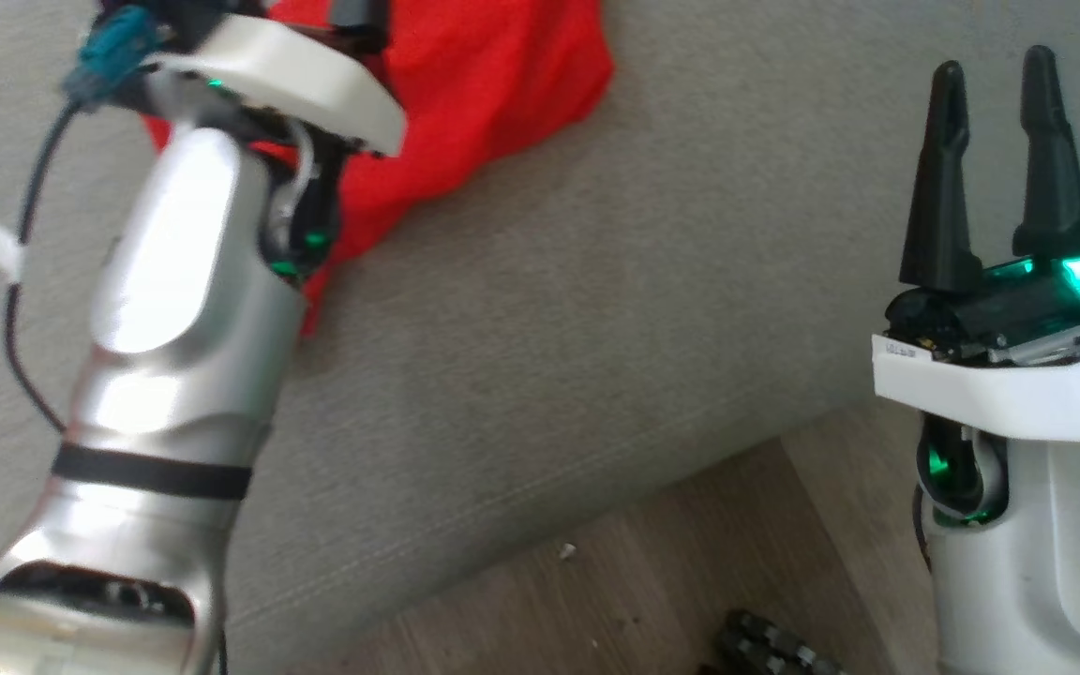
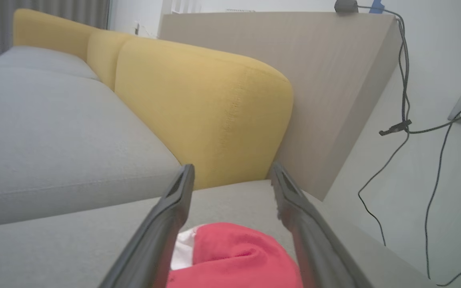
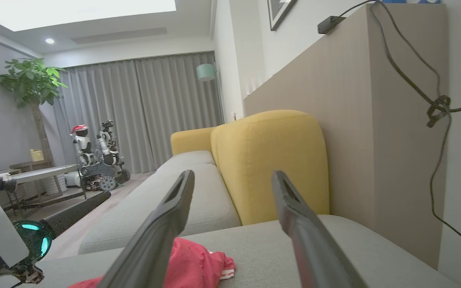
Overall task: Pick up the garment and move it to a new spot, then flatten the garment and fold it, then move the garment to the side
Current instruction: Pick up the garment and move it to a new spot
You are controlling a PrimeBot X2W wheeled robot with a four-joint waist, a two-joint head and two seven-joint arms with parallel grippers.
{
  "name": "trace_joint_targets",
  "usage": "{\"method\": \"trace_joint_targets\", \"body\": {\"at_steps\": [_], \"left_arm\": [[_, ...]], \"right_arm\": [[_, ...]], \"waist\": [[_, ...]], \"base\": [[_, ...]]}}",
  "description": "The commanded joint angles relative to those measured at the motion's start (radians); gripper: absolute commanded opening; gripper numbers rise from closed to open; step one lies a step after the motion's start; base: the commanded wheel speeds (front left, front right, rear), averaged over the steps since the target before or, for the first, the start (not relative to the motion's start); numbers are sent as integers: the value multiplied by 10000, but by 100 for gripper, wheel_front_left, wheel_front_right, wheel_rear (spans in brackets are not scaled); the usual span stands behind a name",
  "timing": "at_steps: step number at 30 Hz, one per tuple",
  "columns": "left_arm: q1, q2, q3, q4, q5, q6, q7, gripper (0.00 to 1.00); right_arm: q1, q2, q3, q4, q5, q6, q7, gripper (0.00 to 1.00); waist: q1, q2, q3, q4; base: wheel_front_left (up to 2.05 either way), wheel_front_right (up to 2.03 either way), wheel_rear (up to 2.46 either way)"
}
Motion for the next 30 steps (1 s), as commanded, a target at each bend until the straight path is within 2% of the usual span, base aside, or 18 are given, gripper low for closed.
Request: {"method": "trace_joint_targets", "body": {"at_steps": [1,8,14,18,24,30], "left_arm": [[-199,363,357,-341,4,33,-117,100],[1732,970,990,-991,-64,72,-331,100],[4082,1039,1569,-2671,143,-229,-341,100],[5465,911,2067,-3701,546,-305,-342,100],[7194,333,2757,-4817,1371,-431,-343,100],[7800,76,3101,-5285,1820,-523,-344,100]], "right_arm": [[-83,-12,196,-256,-136,73,-66,100],[243,-12,75,153,-911,73,-66,100],[762,-12,-323,610,-1447,73,-66,100],[1081,-12,-428,864,-1787,73,-66,100],[1503,-12,-592,1194,-1978,73,-66,100],[1665,-12,-572,1397,-1951,73,-66,100]], "waist": [[-1,0,-263,388],[-1,0,-1114,1796],[-1,0,-1744,2980],[-1,0,-2072,3505],[-1,0,-2647,4068],[-1,0,-2722,4214]], "base": [[0,0,0],[0,0,0],[0,0,0],[0,0,0],[0,0,0],[0,0,0]]}}
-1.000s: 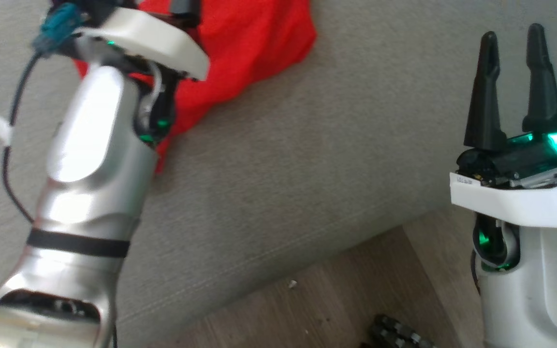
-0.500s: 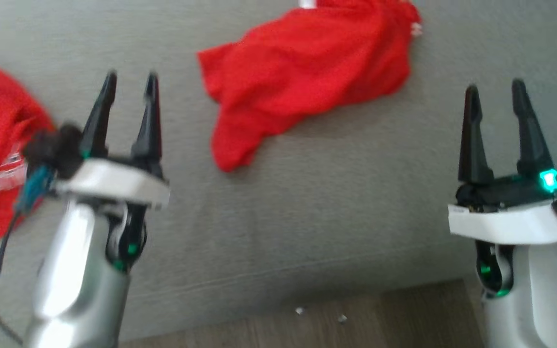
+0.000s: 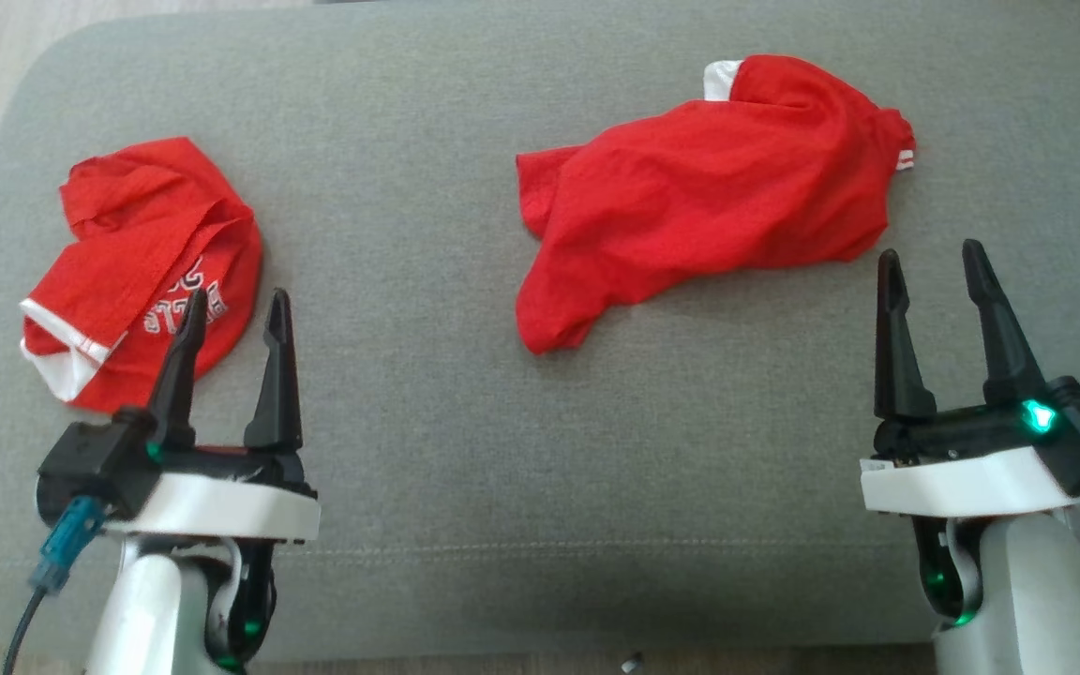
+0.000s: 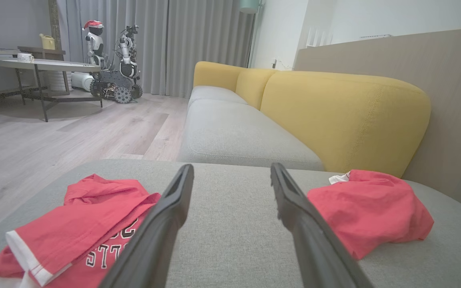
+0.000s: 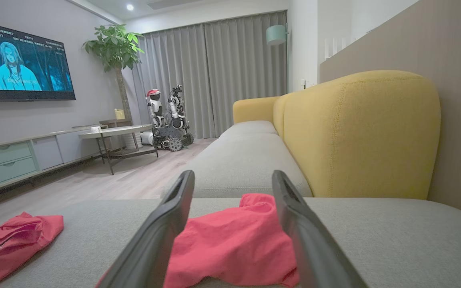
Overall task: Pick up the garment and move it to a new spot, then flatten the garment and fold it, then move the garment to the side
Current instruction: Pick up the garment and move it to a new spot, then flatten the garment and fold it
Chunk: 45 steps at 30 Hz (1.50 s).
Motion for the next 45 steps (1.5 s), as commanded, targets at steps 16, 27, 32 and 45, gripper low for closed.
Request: {"method": "trace_joint_targets", "body": {"at_steps": [16,27,32,45], "left_arm": [[-127,-83,50,-613,-375,197,-53,100],[-443,-84,-651,-358,-1008,410,-53,100],[-460,-85,-904,-309,-1160,534,-53,100],[-450,-85,-1428,-224,-1533,631,-53,100]], "right_arm": [[-688,-14,683,296,-419,73,-41,100],[-2583,-14,1744,2634,-658,73,1001,100],[-3456,-14,1317,4027,-886,73,1402,100],[-5213,-14,-286,6356,-2627,73,3044,100]], "waist": [[1,0,368,433],[1,0,971,1775],[1,0,1100,2494],[1,0,1316,3434]], "base": [[0,0,0],[0,0,0],[0,0,0],[0,0,0]]}}
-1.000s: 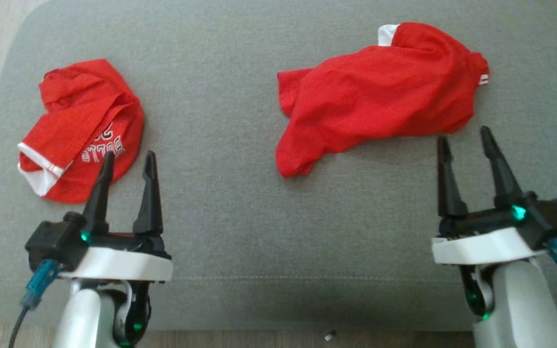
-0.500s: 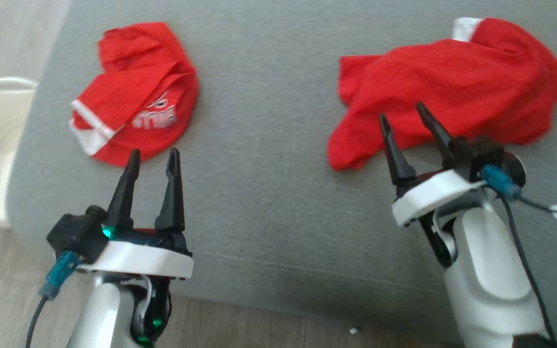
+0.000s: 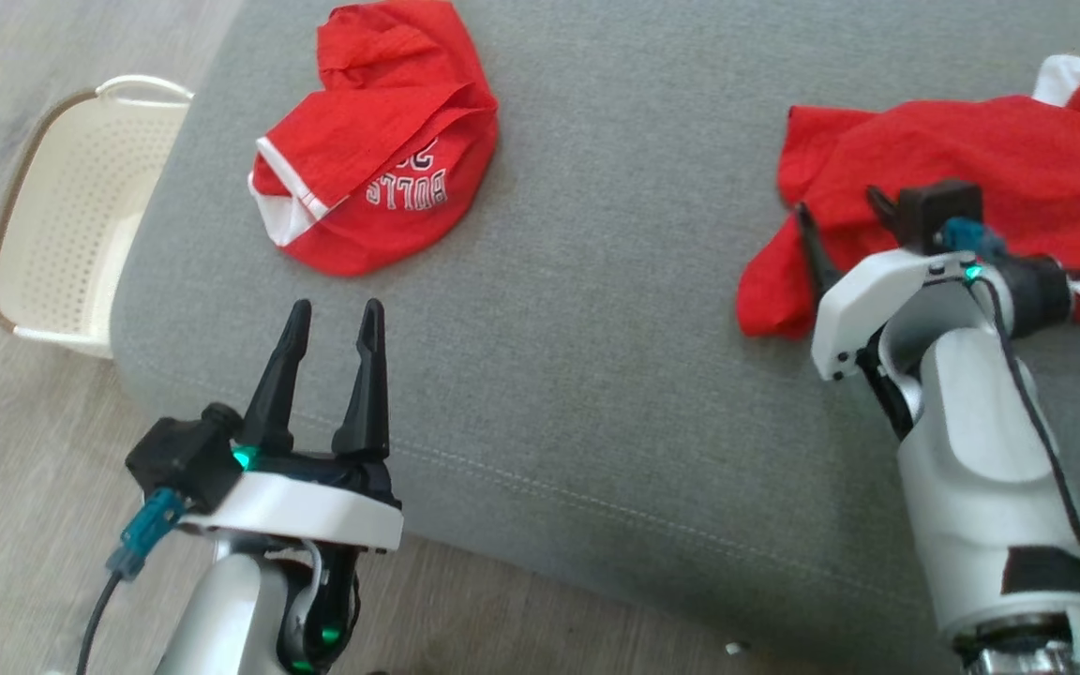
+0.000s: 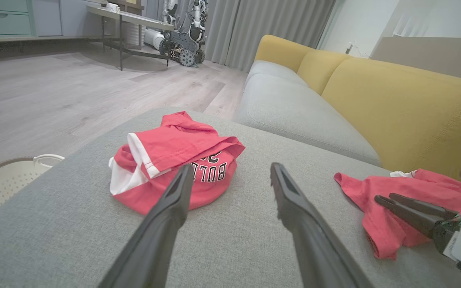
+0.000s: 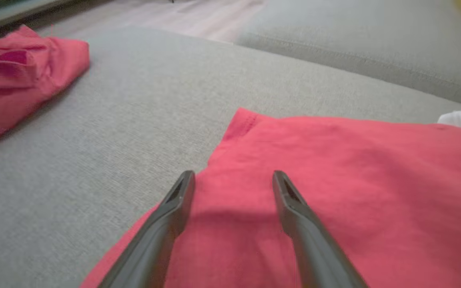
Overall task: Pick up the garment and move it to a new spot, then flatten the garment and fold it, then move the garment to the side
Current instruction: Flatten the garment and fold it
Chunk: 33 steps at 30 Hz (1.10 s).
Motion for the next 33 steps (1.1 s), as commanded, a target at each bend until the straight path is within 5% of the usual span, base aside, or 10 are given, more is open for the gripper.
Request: {"method": "trace_joint_targets", "body": {"at_steps": [1,13,14,15,25,33], "left_arm": [[-371,70,256,-343,-54,28,-53,100],[-439,70,52,-391,-280,133,-53,100],[-451,70,43,-387,-286,135,-53,100],[-462,70,38,-384,-295,131,-53,100],[-339,70,92,-304,-302,106,-53,100],[-61,70,88,-229,-235,68,-53,100]], "right_arm": [[-379,91,111,-148,-212,73,189,100],[-1019,91,-411,1185,-1313,73,2000,98],[-1035,91,-441,1274,-1332,73,2033,43],[-1047,91,-443,1340,-1374,73,2011,0],[-1173,86,106,1792,-1054,73,558,0],[-2338,89,3624,1078,3071,73,-974,0]], "waist": [[0,0,48,70],[0,0,141,195],[0,0,142,199],[0,0,144,203],[0,0,-344,233],[0,0,-1020,178]], "base": [[0,0,0],[0,0,0],[0,0,0],[0,0,0],[0,0,0],[0,0,0]]}}
